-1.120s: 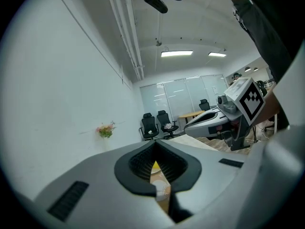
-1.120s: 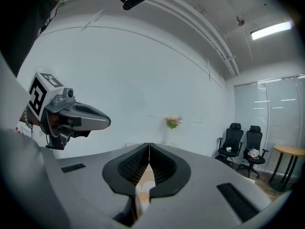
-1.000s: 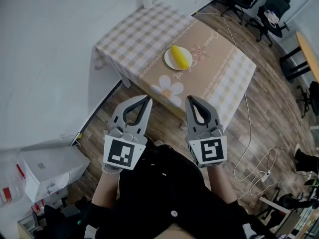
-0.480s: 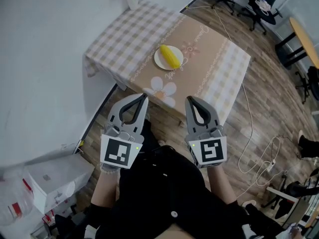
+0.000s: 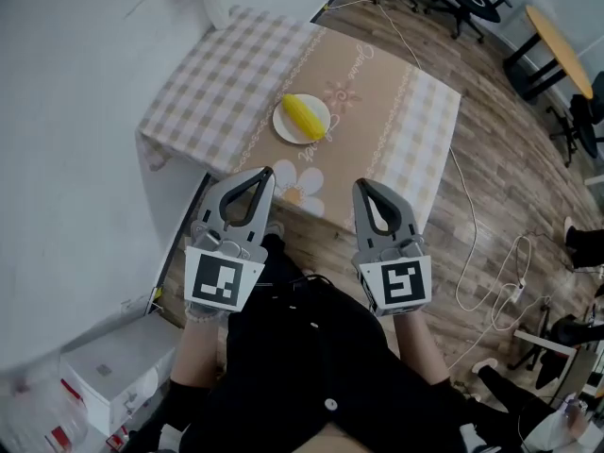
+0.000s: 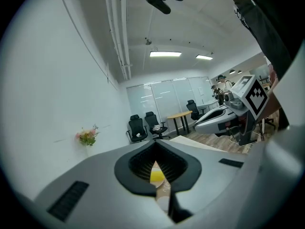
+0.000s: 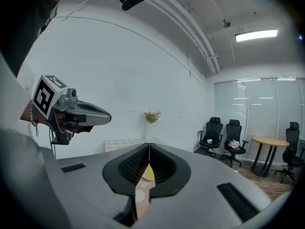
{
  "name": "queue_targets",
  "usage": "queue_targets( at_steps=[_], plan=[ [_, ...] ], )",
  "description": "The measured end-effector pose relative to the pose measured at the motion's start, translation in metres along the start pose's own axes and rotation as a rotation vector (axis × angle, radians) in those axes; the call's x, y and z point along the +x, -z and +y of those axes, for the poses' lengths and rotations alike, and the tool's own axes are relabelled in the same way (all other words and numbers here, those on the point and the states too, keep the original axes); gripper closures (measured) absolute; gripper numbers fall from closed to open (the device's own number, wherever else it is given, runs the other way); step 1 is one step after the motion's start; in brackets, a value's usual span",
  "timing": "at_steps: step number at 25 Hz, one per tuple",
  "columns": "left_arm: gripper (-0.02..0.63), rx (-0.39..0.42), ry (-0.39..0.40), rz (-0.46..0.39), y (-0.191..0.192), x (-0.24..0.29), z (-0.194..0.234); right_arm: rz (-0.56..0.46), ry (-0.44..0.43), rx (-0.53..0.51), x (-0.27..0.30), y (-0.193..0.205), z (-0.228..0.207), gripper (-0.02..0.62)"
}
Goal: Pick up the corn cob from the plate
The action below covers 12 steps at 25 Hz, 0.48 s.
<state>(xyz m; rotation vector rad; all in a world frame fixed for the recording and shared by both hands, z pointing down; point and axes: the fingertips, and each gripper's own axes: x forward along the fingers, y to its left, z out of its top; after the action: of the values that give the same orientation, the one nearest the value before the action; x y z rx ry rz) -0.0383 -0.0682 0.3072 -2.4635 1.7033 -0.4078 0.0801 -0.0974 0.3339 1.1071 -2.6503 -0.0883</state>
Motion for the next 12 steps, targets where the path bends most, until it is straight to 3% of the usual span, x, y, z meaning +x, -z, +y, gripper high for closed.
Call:
queue_targets(
  at_steps=[12],
  plan=[
    [0.601,0.040,0.111,-0.013,0.016,0.058,0.067,0.051,0.077,0.012,0.065,-0.007,-0.005,0.555]
  ],
)
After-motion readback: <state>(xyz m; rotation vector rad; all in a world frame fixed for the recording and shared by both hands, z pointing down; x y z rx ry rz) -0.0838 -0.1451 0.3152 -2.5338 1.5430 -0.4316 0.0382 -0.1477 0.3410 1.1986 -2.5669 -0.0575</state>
